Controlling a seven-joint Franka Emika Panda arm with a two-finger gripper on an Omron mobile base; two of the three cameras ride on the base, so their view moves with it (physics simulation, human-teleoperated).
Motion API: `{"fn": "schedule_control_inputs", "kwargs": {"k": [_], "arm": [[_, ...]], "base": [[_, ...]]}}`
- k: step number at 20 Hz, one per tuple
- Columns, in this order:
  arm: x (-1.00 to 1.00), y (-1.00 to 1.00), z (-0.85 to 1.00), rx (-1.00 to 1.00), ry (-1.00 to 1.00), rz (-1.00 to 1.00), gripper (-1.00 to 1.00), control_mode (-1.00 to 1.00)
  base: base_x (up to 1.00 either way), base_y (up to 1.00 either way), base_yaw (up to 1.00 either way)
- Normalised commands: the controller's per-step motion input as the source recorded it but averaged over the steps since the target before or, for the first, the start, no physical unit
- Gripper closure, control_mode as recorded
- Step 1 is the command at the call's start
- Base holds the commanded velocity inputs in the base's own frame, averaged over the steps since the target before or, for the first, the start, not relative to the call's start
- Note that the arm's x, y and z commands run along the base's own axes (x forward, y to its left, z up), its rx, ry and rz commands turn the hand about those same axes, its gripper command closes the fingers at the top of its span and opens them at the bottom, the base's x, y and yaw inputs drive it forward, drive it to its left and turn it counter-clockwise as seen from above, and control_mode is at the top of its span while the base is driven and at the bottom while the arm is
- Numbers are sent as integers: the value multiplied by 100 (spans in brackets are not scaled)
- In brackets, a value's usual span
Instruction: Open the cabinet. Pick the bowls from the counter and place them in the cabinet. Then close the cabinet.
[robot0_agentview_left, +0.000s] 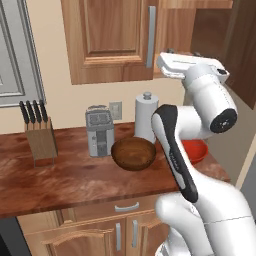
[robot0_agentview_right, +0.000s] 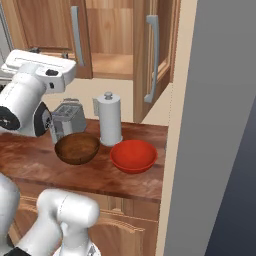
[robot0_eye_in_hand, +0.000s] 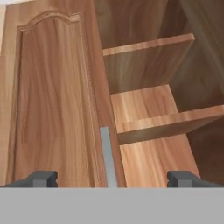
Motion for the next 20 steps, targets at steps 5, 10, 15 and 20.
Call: {"fn": "schedule_control_inputs", "kwargs": {"k": [5,10,15,20], "arm": [[60,0,-19,0,1,19,-100,-100],[50,0,-28,-5,1,7,-100,-100],[51,0,-17,-9,0,-1,-100,-100],[51,16,-8,-10,0,-13,-100,-100]], "base": [[0,0,0],[0,0,0],[0,0,0],[0,0,0]]}}
